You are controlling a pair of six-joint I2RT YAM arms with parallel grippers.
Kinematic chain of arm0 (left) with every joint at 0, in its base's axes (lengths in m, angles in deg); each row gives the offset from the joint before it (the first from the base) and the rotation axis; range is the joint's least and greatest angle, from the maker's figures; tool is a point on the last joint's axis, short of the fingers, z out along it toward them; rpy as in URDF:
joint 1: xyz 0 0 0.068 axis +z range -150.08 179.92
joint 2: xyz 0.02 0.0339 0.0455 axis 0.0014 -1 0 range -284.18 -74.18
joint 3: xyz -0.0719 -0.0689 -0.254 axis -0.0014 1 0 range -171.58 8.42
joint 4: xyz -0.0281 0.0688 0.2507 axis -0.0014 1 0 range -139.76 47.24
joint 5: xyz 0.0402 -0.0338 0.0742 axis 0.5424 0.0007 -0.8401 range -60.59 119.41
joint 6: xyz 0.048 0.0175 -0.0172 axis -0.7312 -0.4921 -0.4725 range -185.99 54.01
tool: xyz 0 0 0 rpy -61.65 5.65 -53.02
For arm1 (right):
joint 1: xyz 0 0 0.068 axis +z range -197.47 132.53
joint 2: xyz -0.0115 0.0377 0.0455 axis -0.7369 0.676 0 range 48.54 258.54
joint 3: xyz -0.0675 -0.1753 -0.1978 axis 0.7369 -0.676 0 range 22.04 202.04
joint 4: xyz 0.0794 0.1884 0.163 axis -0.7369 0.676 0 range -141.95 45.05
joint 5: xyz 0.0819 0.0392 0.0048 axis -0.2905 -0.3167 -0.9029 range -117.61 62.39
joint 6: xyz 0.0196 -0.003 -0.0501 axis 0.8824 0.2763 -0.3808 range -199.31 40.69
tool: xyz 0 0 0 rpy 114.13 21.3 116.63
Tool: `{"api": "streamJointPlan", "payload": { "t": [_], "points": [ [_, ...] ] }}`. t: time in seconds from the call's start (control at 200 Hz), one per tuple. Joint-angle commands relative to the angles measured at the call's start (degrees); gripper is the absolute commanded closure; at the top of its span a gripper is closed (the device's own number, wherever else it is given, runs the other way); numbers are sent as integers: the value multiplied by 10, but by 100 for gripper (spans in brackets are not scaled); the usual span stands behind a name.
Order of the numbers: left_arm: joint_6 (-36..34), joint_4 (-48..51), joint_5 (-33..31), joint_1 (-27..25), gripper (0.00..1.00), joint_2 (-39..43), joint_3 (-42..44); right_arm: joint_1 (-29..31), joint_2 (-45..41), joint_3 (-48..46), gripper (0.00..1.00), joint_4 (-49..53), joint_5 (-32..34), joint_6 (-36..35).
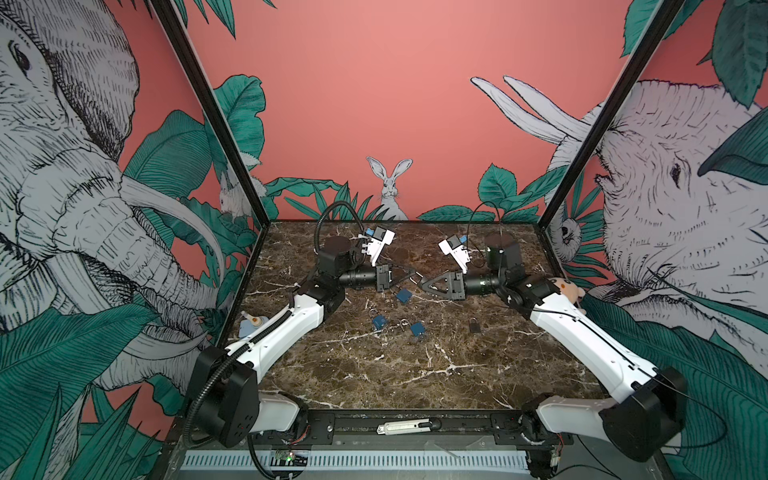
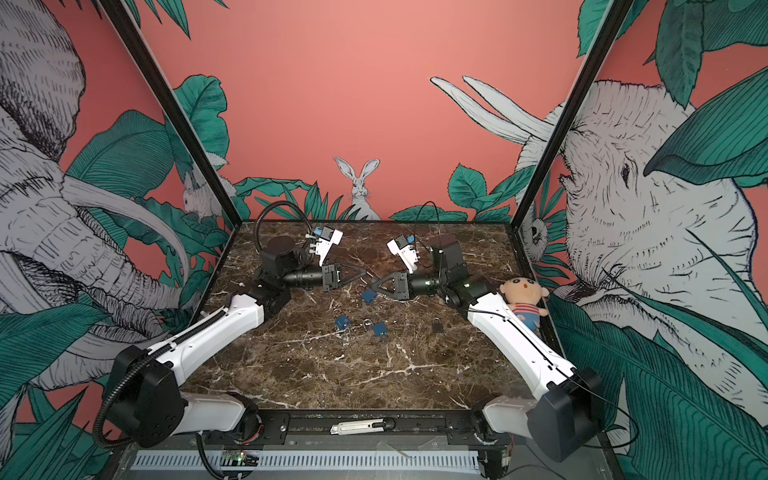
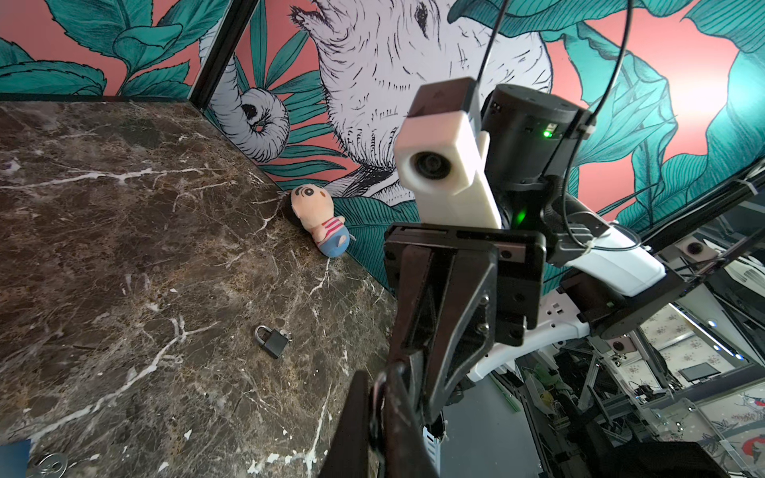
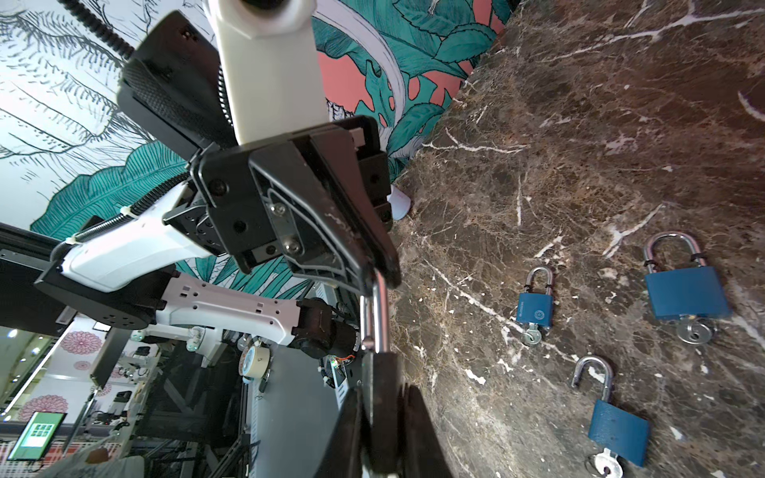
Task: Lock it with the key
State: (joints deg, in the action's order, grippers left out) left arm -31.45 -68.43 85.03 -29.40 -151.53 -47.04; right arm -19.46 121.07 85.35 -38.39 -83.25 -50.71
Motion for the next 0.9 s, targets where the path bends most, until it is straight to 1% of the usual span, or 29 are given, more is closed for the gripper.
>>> {"api": "streamJointPlan", "payload": {
  "t": [0.0,0.345,0.47,0.555,0.76,0.895],
  "points": [
    [-9,20,-14,0,100,-20,23,5,-35,9,100,-129,-66,32],
    [9,-19,-8,-2,100,-22,48,5,-26,-4,100,-225,-91,99],
    [13,-25,-9,-8,100,-23,54,5,-22,-5,100,-244,-92,116],
    [17,-33,-7,-14,100,-26,57,5,-20,-11,100,-277,-97,139],
    [33,-52,-5,-27,100,-30,64,5,-13,-8,100,-282,-94,144],
    [37,-56,-3,-38,100,-27,72,5,-7,-2,100,-272,-93,134]
  ]
}}
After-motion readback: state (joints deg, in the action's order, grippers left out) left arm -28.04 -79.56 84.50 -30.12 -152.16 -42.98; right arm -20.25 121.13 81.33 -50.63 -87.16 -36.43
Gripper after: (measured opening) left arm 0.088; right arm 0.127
